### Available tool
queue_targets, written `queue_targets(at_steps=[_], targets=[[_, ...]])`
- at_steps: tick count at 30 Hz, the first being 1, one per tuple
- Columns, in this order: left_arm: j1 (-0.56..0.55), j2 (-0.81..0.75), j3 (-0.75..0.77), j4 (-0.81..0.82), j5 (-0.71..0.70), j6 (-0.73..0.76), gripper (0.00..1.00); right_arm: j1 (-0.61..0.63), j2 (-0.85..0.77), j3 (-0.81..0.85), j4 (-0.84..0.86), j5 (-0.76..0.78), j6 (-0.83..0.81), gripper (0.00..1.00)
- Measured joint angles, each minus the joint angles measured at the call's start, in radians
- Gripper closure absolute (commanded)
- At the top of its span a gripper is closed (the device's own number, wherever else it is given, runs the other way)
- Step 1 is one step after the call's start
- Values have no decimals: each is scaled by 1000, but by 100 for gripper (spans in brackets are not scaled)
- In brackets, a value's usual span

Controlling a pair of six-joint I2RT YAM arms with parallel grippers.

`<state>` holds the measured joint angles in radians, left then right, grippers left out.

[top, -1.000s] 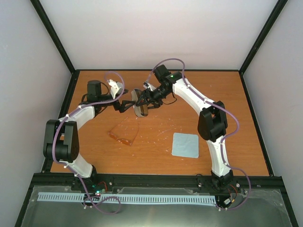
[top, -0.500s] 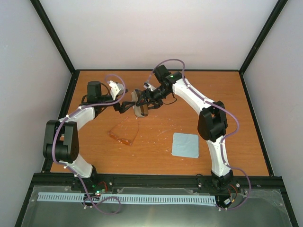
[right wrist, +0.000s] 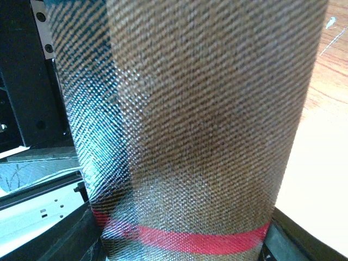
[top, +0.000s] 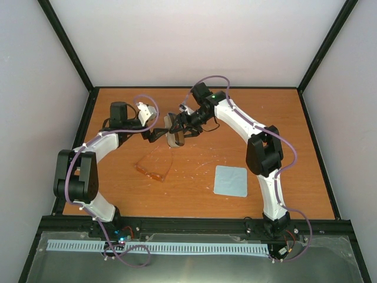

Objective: Organize the sunglasses
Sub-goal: Open the sunglasses case, then place the sunglasses case at the center of the board.

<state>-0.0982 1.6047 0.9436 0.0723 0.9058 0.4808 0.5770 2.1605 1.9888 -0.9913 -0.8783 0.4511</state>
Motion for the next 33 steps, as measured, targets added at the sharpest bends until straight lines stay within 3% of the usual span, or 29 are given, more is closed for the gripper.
queue_targets(at_steps=[16,26,33], targets=[[-48,5,-20,-106,-88,114,1,15,-84,-16,37,-16,3,72],[-34,-1,8,-153,-148,44,1,-18,-87,-107,94,-26,-59,72],[32,-3,34,-197,-208,18,1,-108,-73,-158,114,-64,-112,69]])
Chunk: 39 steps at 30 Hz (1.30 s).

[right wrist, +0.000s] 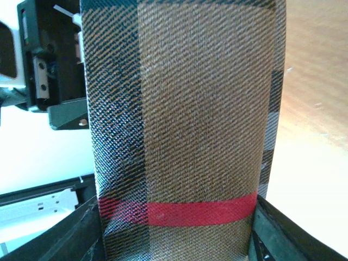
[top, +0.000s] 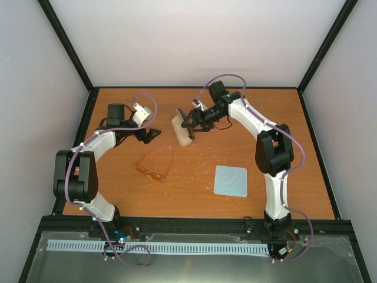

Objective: Organize the sunglasses
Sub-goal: Place the sunglasses case at the center of the board.

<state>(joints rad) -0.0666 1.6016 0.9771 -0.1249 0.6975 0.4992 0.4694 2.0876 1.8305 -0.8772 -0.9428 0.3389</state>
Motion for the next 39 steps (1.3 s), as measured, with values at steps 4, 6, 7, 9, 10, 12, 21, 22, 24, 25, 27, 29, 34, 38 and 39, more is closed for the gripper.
queue_targets(at_steps=[4,6,7,9,10,12,21,22,24,25,27,29,34,38,39], targets=[[23,-1,0,-12,-23,0,1,-47,49,14,-6,2,-38,66],[27,-2,0,-25,-31,0,1,-59,92,26,-18,11,-57,63],[27,-2,0,-31,-36,0,1,-63,121,32,-26,16,-67,62],[28,-2,0,-39,-42,0,1,-68,166,34,-36,23,-80,61],[29,-2,0,-43,-43,0,1,-68,188,34,-44,27,-85,60],[33,-2,0,-50,-43,-1,1,-71,226,34,-57,37,-94,56],[36,-2,0,-56,-43,-10,1,-78,247,37,-63,19,-122,30],[37,-2,0,-56,-43,-11,1,-79,247,37,-65,27,-122,26],[37,-2,0,-56,-43,-11,0,-80,247,37,-75,47,-122,23],[37,-2,0,-56,-43,-11,1,-82,247,37,-80,54,-120,23],[37,-2,0,-56,-43,-12,1,-84,247,37,-87,72,-122,19],[37,-2,0,-56,-43,-13,1,-86,247,37,-97,92,-123,18],[37,-2,-1,-55,-43,-13,0,-87,247,37,-133,158,-133,26],[37,-2,-7,-55,-43,-13,0,-82,247,49,-180,233,-144,46],[37,-2,-10,-55,-42,-13,1,-80,247,58,-195,253,-144,52]])
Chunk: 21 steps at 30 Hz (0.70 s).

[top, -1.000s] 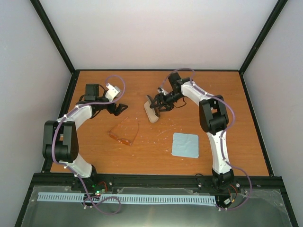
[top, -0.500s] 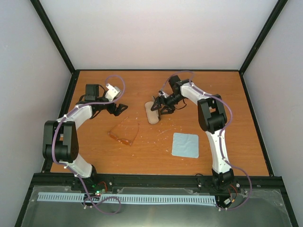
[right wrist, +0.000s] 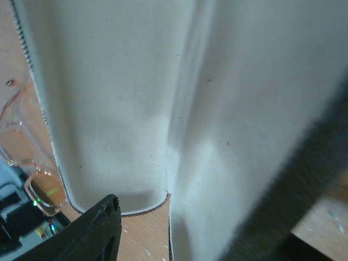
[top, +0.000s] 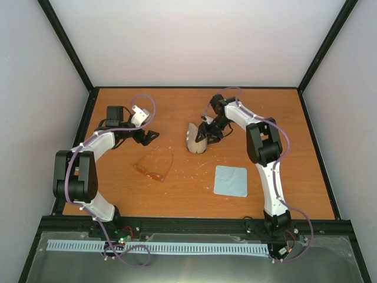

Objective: Organize the sunglasses
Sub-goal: Adjust the sunglasses case at the center of the board.

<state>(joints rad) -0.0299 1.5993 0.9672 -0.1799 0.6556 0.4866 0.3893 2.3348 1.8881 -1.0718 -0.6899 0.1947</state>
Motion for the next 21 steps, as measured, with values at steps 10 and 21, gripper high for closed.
queue_targets(at_steps=[10,21], targets=[[0,-6,-26,29,2,1,1,51,11,128,-135,196,-3,95],[1,-20,-32,47,-12,1,0,111,82,389,-258,540,9,97]])
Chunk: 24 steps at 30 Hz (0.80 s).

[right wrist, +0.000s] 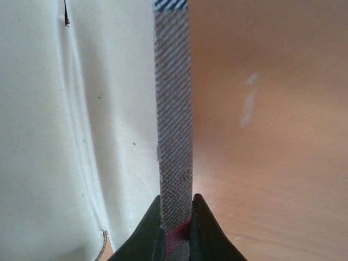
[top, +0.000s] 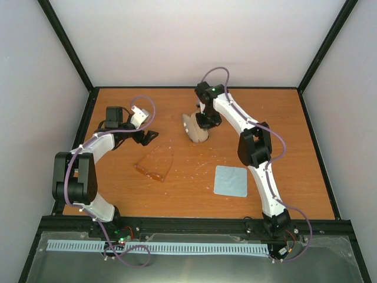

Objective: Organize the sunglasses
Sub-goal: Adjust the sunglasses case at the center of the board.

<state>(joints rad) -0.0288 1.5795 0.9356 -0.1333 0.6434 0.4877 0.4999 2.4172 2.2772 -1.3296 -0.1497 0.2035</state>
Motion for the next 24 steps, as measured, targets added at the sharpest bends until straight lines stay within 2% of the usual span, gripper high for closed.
queue_targets(at_steps=[2,5,11,17,24], targets=[[4,0,0,4,-6,-1,0,11,-25,49,26,121,-13,97],[20,0,7,5,-2,-17,0,34,-119,28,104,304,-77,97],[51,0,73,4,25,-60,0,71,-402,-285,381,560,-329,97],[51,0,98,4,33,-64,1,91,-418,-489,584,665,-615,97],[68,0,98,1,43,-64,1,105,-401,-675,768,621,-867,97]])
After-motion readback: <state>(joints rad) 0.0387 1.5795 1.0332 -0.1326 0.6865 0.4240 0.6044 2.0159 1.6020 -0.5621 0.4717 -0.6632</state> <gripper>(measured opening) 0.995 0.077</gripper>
